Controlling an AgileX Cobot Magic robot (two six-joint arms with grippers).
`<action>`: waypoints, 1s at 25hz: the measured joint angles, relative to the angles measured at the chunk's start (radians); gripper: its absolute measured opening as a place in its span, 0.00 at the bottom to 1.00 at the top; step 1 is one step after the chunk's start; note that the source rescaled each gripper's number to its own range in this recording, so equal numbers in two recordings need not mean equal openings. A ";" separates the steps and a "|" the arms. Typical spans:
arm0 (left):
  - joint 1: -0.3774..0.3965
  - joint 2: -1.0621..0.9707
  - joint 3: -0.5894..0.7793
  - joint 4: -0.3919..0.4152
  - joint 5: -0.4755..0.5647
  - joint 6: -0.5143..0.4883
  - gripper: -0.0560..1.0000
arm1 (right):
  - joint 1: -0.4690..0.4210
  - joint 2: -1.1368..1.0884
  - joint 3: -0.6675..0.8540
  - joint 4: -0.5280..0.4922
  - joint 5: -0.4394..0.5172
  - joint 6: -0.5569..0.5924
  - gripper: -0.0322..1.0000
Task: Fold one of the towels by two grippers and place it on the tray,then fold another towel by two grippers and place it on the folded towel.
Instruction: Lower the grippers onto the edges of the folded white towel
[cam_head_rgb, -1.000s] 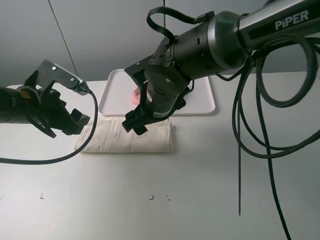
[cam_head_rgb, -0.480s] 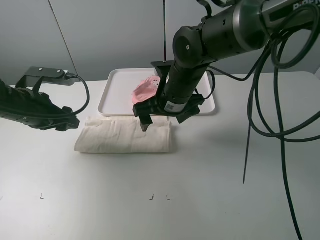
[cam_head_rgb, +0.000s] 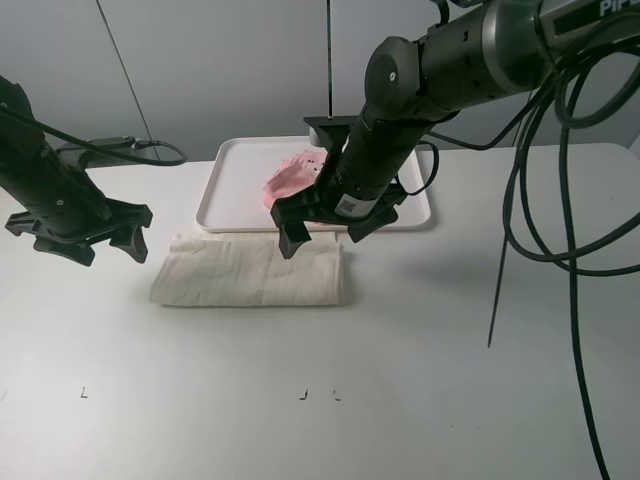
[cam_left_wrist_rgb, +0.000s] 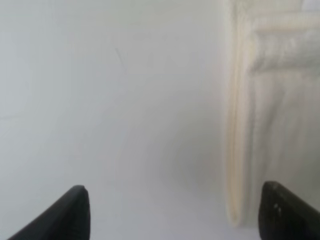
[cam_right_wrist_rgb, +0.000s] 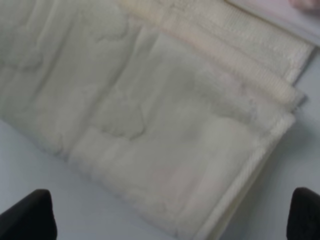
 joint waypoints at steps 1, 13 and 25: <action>0.000 0.002 -0.004 0.000 0.002 -0.002 0.89 | 0.000 0.000 0.000 0.005 0.005 -0.002 1.00; 0.000 0.092 -0.044 0.013 0.022 0.001 0.89 | -0.002 0.000 0.000 0.005 0.042 -0.030 1.00; -0.082 0.185 -0.183 0.144 0.128 -0.128 0.89 | -0.002 0.000 0.000 0.009 0.098 -0.030 1.00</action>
